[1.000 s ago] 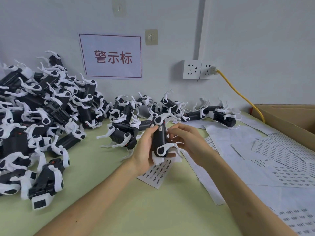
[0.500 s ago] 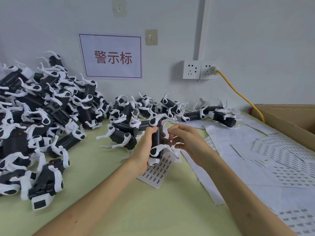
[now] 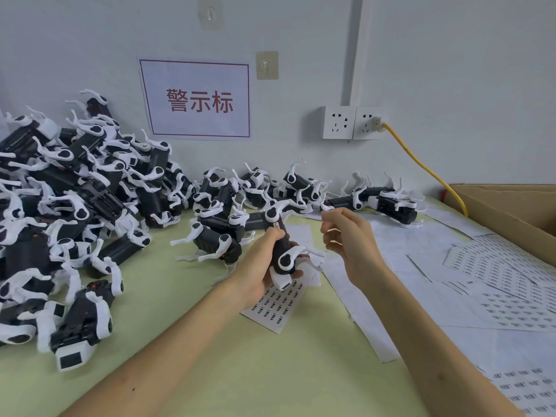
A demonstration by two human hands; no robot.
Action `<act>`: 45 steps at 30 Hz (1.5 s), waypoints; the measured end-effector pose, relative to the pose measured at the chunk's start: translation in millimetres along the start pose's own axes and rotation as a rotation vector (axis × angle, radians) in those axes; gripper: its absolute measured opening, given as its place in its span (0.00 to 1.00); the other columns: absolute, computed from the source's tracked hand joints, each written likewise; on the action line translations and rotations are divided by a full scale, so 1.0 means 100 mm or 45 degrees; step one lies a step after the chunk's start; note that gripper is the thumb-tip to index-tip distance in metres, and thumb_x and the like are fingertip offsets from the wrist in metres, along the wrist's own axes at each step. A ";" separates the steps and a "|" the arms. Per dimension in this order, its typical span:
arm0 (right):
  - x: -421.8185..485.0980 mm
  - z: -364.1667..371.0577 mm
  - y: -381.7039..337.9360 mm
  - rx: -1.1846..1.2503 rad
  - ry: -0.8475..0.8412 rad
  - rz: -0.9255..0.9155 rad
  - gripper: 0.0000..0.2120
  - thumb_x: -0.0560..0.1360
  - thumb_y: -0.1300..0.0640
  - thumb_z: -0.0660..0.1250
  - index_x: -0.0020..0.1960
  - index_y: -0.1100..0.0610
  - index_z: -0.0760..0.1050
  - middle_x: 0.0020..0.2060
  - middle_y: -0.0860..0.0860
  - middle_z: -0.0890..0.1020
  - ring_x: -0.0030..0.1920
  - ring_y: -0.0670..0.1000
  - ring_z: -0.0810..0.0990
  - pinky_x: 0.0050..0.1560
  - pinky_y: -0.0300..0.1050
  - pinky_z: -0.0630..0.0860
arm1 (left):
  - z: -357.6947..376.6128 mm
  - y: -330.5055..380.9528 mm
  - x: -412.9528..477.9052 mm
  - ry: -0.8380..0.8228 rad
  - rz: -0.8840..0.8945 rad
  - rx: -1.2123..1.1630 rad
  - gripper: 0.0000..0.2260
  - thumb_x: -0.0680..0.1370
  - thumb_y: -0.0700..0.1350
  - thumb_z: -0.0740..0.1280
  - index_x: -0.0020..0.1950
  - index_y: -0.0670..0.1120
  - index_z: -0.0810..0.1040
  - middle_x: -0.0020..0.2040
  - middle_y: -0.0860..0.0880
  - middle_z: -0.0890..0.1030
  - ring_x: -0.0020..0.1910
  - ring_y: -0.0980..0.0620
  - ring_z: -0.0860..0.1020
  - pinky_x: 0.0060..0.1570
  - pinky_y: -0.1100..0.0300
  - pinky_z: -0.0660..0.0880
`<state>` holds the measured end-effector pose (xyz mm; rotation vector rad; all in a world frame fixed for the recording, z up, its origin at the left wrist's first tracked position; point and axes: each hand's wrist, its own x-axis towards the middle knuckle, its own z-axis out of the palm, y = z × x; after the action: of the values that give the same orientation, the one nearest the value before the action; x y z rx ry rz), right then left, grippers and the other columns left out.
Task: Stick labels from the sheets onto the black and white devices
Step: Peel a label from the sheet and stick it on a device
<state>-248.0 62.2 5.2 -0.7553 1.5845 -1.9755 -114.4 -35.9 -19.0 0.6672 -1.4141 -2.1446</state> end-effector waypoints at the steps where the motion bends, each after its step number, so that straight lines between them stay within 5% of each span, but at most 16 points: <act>1: 0.01 0.00 0.00 -0.008 0.017 -0.019 0.07 0.79 0.61 0.68 0.42 0.57 0.76 0.32 0.49 0.77 0.32 0.49 0.73 0.36 0.41 0.70 | 0.00 0.00 -0.01 -0.027 -0.013 0.021 0.09 0.83 0.47 0.61 0.49 0.42 0.77 0.44 0.43 0.84 0.37 0.48 0.83 0.36 0.53 0.82; 6: 0.05 -0.05 0.00 -0.005 0.006 -0.141 0.07 0.79 0.57 0.68 0.53 0.59 0.81 0.43 0.52 0.83 0.43 0.47 0.79 0.44 0.43 0.73 | 0.00 0.00 -0.07 -0.232 -0.096 0.187 0.11 0.81 0.49 0.66 0.47 0.44 0.84 0.48 0.40 0.85 0.42 0.44 0.83 0.40 0.52 0.81; 11: 0.11 -0.12 0.01 -0.367 -0.304 -0.087 0.11 0.80 0.46 0.66 0.59 0.45 0.83 0.58 0.42 0.83 0.62 0.44 0.79 0.66 0.52 0.71 | -0.04 0.04 -0.09 -0.374 -0.126 0.329 0.21 0.73 0.62 0.74 0.52 0.45 0.86 0.48 0.42 0.84 0.41 0.46 0.84 0.36 0.58 0.79; 16: 0.04 -0.15 0.03 -0.356 -0.687 0.084 0.25 0.74 0.40 0.69 0.62 0.56 0.80 0.53 0.59 0.85 0.49 0.53 0.84 0.43 0.44 0.77 | -0.11 0.09 -0.03 -0.059 -0.118 0.180 0.32 0.76 0.71 0.60 0.51 0.42 0.82 0.42 0.40 0.80 0.36 0.43 0.79 0.33 0.57 0.72; 22: 0.07 -0.16 0.02 -0.343 -0.487 0.058 0.21 0.84 0.44 0.59 0.65 0.60 0.76 0.53 0.61 0.85 0.45 0.55 0.85 0.47 0.50 0.79 | -0.17 0.19 -0.02 0.169 0.292 -0.270 0.23 0.84 0.60 0.56 0.50 0.42 0.78 0.42 0.43 0.83 0.34 0.44 0.80 0.29 0.57 0.77; 25: 0.03 -0.10 0.02 -0.075 -0.452 0.172 0.20 0.85 0.45 0.55 0.66 0.57 0.76 0.54 0.63 0.83 0.43 0.55 0.83 0.41 0.47 0.79 | -0.16 0.25 0.01 0.312 0.553 -0.237 0.14 0.86 0.52 0.58 0.52 0.44 0.76 0.42 0.49 0.81 0.39 0.50 0.82 0.38 0.55 0.81; 28: 0.01 -0.06 0.02 0.291 -0.394 0.311 0.21 0.84 0.47 0.58 0.68 0.61 0.74 0.53 0.65 0.82 0.44 0.60 0.81 0.44 0.51 0.82 | -0.19 0.19 0.01 0.655 0.840 0.226 0.03 0.82 0.46 0.63 0.52 0.49 0.75 0.48 0.54 0.79 0.47 0.58 0.79 0.53 0.52 0.77; 31: 0.02 -0.08 0.01 0.540 -0.383 0.413 0.23 0.82 0.50 0.63 0.69 0.66 0.72 0.53 0.68 0.80 0.44 0.64 0.82 0.44 0.54 0.82 | -0.22 0.11 -0.01 0.967 1.136 0.674 0.06 0.75 0.40 0.66 0.50 0.49 0.75 0.50 0.54 0.77 0.50 0.49 0.76 0.53 0.50 0.71; 36: 0.08 -0.15 0.03 0.806 -0.358 0.553 0.20 0.79 0.53 0.69 0.63 0.67 0.75 0.52 0.66 0.80 0.53 0.67 0.82 0.52 0.61 0.83 | -0.20 0.12 -0.03 1.131 1.085 0.857 0.09 0.74 0.35 0.69 0.48 0.48 0.77 0.51 0.52 0.76 0.51 0.45 0.77 0.57 0.48 0.67; 38: 0.12 -0.21 -0.02 1.081 -0.288 0.470 0.23 0.80 0.52 0.68 0.66 0.68 0.71 0.57 0.66 0.79 0.59 0.66 0.81 0.55 0.61 0.82 | -0.22 0.13 -0.04 1.126 1.082 0.753 0.09 0.74 0.35 0.68 0.47 0.49 0.77 0.51 0.53 0.75 0.50 0.47 0.77 0.61 0.44 0.70; 42: 0.22 -0.78 -0.23 1.814 -0.209 -0.087 0.32 0.81 0.41 0.63 0.75 0.63 0.66 0.70 0.63 0.75 0.67 0.66 0.77 0.69 0.60 0.72 | -0.25 0.16 -0.04 1.093 1.068 0.576 0.08 0.71 0.41 0.62 0.46 0.50 0.77 0.53 0.53 0.75 0.47 0.52 0.75 0.61 0.37 0.71; 45: 0.24 -1.08 -0.24 1.836 -0.004 -0.203 0.33 0.83 0.38 0.57 0.79 0.59 0.63 0.70 0.63 0.75 0.67 0.65 0.78 0.68 0.58 0.73 | -0.24 0.16 -0.03 1.071 1.053 0.586 0.08 0.71 0.41 0.62 0.47 0.49 0.77 0.51 0.54 0.74 0.47 0.51 0.75 0.60 0.37 0.72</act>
<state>-340.8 126.9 12.4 -0.2314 -0.1667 -2.4836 -94.8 -55.8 -11.9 0.8113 -1.3296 -0.7543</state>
